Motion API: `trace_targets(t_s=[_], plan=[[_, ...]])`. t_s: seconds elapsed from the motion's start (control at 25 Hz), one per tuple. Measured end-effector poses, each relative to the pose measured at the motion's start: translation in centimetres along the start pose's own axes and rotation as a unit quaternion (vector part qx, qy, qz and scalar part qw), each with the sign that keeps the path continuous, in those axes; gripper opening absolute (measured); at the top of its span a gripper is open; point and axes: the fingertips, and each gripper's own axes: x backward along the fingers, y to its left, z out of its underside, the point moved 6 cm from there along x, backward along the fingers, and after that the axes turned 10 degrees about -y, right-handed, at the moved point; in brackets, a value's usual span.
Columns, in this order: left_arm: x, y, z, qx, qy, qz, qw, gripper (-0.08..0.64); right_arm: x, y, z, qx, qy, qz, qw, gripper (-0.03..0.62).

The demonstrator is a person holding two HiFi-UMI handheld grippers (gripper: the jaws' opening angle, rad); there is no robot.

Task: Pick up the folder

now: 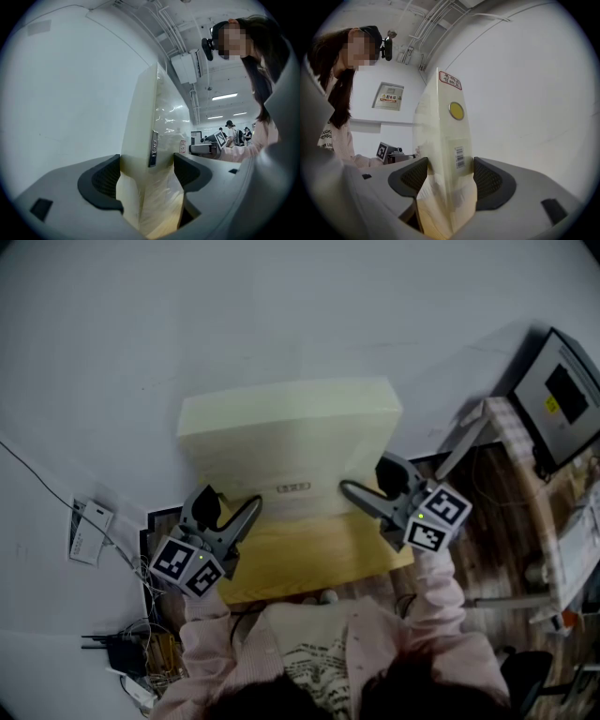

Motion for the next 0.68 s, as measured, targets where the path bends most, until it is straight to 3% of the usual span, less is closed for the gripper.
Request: trace_targets(t_s=[0.68], plan=[[-0.11, -0.47, 0.08, -0.013, -0.003, -0.01, 0.9999, 0.351, 0.11, -0.48, 0.2, 0.007, 0.004, -0.01, 1.0, 0.311]])
